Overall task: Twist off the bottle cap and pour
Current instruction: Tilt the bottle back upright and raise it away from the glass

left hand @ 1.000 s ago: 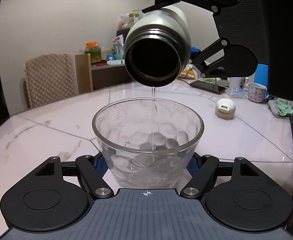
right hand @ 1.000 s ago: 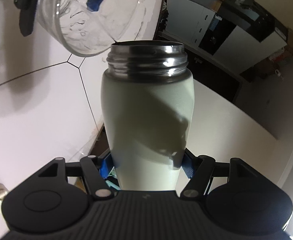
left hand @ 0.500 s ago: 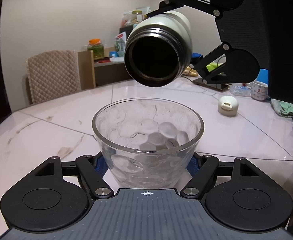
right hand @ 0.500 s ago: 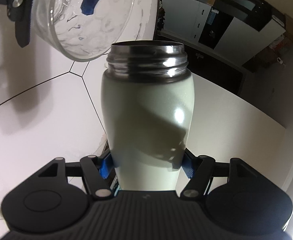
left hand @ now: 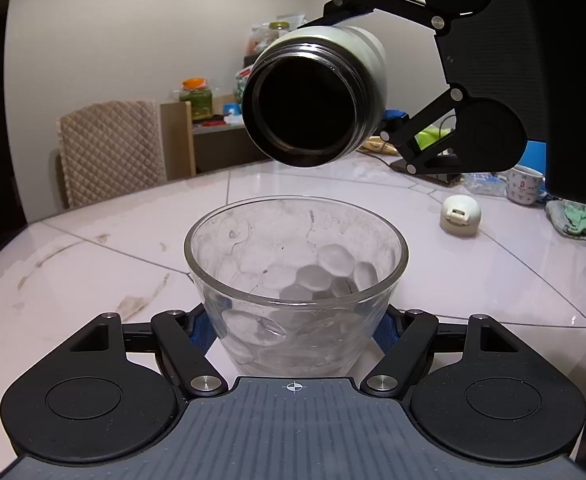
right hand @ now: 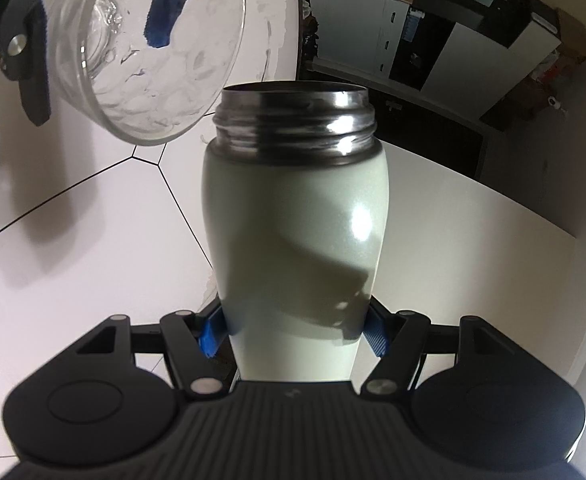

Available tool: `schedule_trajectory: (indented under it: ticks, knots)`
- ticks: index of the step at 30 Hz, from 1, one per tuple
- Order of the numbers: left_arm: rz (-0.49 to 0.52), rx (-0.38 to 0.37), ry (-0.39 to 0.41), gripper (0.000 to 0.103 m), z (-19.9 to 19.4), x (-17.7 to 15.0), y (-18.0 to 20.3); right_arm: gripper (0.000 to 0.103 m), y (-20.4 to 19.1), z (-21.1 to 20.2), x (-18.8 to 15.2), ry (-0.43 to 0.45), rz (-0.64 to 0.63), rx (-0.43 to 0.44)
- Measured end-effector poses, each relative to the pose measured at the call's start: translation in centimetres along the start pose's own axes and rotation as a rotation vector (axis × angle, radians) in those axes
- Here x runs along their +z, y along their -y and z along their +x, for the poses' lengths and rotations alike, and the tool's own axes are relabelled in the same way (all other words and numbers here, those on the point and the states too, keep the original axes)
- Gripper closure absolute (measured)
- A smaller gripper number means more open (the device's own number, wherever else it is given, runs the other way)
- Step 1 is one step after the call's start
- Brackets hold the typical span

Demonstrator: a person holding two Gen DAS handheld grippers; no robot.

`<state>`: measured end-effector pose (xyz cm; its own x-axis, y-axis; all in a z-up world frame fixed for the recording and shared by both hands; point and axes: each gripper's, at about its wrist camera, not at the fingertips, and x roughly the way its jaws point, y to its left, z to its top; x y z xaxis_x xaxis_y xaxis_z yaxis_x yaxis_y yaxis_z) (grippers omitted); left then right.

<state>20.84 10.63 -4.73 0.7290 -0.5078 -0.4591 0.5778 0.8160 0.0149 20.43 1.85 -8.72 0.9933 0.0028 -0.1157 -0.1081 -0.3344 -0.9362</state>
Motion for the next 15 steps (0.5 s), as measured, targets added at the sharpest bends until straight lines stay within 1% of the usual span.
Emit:
schedule_trajectory:
  ticks: [15]
  knots:
    - [-0.012, 0.006, 0.002, 0.024, -0.2, -0.1, -0.5, 0.034, 1.3, -1.2, 0.1, 0.007, 0.077, 0.042]
